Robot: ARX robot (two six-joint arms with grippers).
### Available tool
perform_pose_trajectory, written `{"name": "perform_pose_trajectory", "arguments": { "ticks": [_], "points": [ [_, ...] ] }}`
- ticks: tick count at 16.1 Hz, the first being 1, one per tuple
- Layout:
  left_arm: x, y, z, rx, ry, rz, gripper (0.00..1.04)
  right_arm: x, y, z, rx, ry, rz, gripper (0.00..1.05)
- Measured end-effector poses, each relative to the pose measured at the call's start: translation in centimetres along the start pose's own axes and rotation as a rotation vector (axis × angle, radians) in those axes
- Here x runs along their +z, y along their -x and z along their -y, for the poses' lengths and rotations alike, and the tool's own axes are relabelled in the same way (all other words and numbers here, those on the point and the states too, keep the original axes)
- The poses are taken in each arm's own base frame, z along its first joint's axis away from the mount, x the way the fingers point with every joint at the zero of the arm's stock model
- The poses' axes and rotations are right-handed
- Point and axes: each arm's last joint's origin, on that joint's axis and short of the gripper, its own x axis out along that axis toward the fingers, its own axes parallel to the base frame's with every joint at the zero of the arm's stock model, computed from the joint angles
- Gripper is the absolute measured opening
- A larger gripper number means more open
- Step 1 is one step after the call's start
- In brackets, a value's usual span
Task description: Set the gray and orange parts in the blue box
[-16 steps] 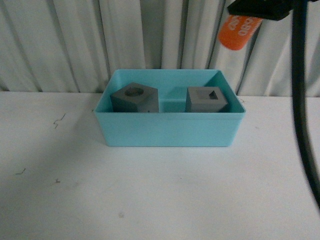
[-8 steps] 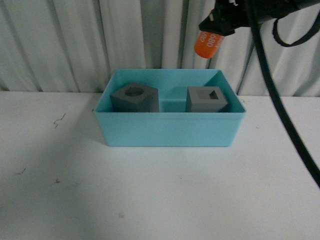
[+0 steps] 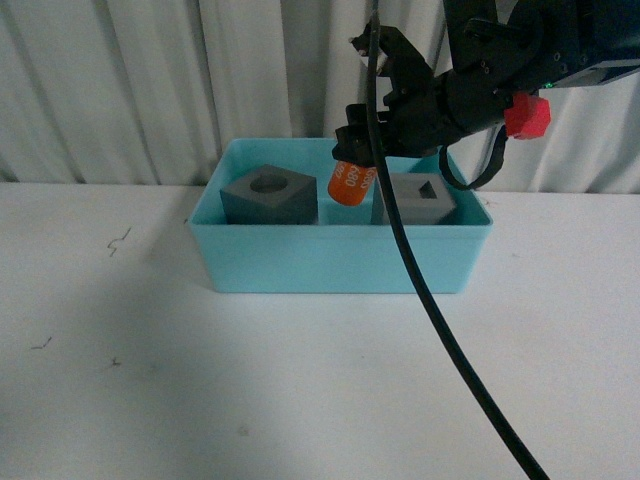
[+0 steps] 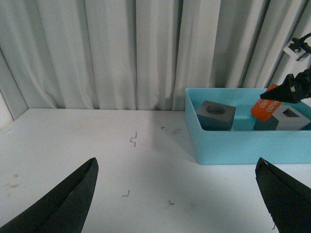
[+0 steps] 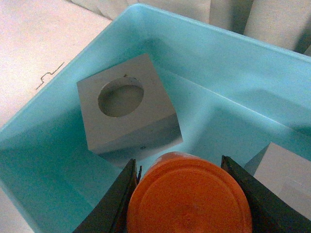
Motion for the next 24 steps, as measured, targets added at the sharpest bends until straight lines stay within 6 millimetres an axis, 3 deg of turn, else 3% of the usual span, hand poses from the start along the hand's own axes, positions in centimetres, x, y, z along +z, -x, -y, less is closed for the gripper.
{"name": "perform_pose_trajectory", "arguments": {
  "ticks": [8,15,21,22,24],
  "points": [
    [0.0,0.0,0.0,0.0,0.0,0.0,0.98,-1.2,-3.3,0.4,-0.001,-0.004,-0.051,0.47],
    [0.0,0.0,0.0,0.0,0.0,0.0,0.98,-1.6,-4.7,0.5,-0.025,0.043,-0.083,0.47],
    [0.0,0.0,0.0,0.0,0.0,0.0,0.98,-2.5,-5.0,0.5,-0.026,0.069,-0.065,0.97],
    [0.0,0.0,0.0,0.0,0.0,0.0,0.98,-2.5,-4.7,0.5,-0.032,0.066,-0.059,0.99],
    [0.0,0.0,0.0,0.0,0.0,0.0,0.98,-0.7,-1.5,0.4,-0.087,0.095,0.052,0.98]
  ]
}}
